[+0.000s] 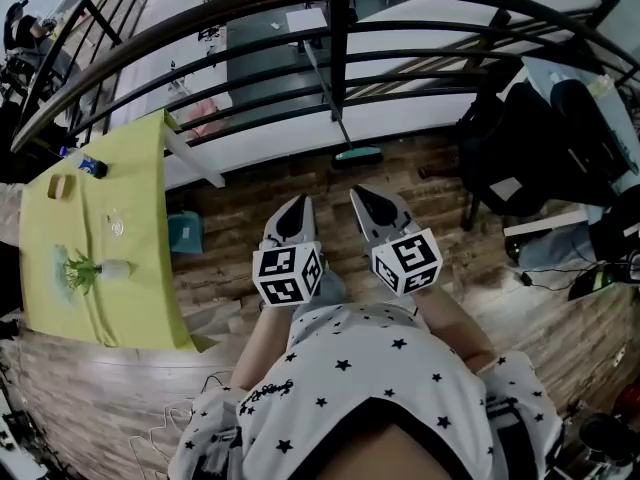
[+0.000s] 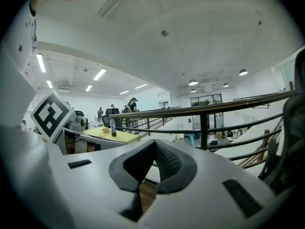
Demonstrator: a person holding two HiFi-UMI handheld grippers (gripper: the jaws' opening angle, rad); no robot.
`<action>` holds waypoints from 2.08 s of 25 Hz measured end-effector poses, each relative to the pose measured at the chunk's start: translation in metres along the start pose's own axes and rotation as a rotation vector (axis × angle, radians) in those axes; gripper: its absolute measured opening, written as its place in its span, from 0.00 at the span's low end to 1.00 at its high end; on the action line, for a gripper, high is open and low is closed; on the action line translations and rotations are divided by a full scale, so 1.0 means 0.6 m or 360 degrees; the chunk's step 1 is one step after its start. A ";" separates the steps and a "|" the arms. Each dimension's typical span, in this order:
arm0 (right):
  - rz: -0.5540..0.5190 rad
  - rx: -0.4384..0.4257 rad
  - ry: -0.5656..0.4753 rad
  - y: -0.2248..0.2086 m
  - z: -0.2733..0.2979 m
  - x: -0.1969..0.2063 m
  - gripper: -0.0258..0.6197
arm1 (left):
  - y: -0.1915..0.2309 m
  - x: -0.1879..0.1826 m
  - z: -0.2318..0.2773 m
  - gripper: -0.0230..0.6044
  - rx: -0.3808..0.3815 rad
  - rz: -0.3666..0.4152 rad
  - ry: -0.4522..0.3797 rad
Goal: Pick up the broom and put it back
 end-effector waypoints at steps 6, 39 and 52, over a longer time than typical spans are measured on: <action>0.0003 0.0039 -0.0011 -0.018 0.074 -0.019 0.03 | 0.056 -0.024 0.057 0.05 0.0046 0.0018 0.0008; 0.0007 0.0105 0.0059 -0.126 0.367 -0.040 0.03 | 0.257 -0.052 0.271 0.05 0.0065 -0.0056 0.0119; -0.0020 0.0094 0.0137 -0.269 0.503 -0.042 0.03 | 0.294 -0.054 0.419 0.05 0.0013 -0.0118 0.0172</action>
Point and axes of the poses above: the fingertips, and each gripper's own axes: z forward along the fingers, y to its left, x out of its underside, the point moved 4 cm from there along -z, backward along the fingers, and after that the axes turned 10 degrees about z, right-handed, at the moved point
